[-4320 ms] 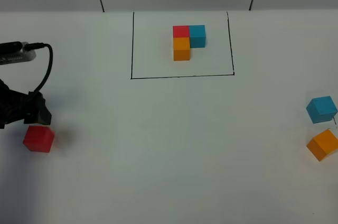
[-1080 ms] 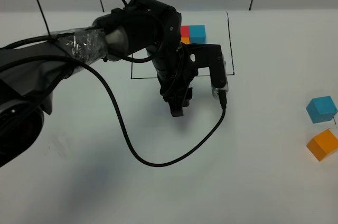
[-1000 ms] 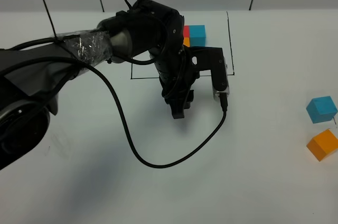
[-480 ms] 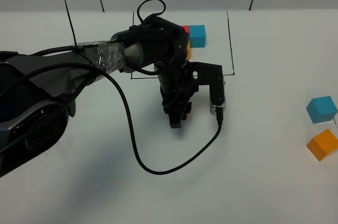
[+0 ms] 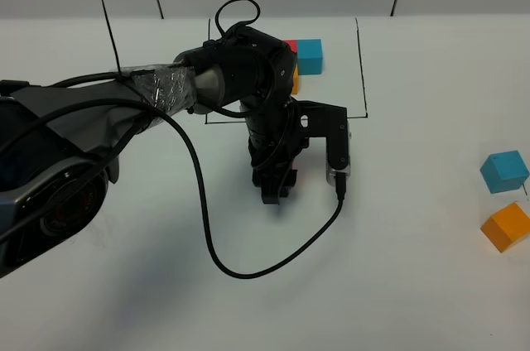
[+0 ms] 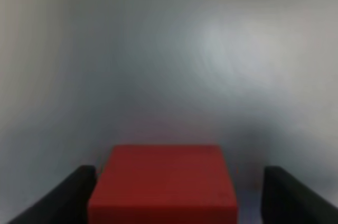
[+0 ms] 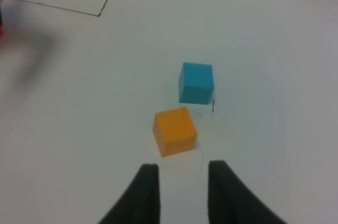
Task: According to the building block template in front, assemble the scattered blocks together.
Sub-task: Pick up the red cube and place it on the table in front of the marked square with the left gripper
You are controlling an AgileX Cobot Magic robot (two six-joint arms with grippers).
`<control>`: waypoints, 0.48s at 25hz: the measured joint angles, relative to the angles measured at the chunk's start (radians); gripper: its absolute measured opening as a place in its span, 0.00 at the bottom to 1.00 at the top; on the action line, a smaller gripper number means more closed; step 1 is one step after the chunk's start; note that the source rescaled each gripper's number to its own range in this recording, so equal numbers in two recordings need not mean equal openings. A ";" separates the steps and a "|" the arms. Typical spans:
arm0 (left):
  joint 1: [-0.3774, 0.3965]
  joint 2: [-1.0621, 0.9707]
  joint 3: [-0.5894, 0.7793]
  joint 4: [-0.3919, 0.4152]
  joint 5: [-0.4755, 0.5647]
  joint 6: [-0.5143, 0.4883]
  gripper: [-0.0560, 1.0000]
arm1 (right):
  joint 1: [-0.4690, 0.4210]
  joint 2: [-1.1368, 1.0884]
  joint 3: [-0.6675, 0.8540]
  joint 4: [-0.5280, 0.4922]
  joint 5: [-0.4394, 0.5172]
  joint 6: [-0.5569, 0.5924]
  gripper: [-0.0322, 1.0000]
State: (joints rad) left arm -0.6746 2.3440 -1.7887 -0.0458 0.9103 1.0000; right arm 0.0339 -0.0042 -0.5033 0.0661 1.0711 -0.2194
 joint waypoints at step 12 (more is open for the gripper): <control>-0.071 -0.268 0.000 0.165 -0.004 -0.147 0.99 | 0.000 0.000 0.000 0.000 0.000 0.000 0.03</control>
State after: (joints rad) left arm -0.7456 2.0756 -1.7887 0.1196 0.9061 0.8535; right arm 0.0339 -0.0042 -0.5033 0.0661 1.0711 -0.2194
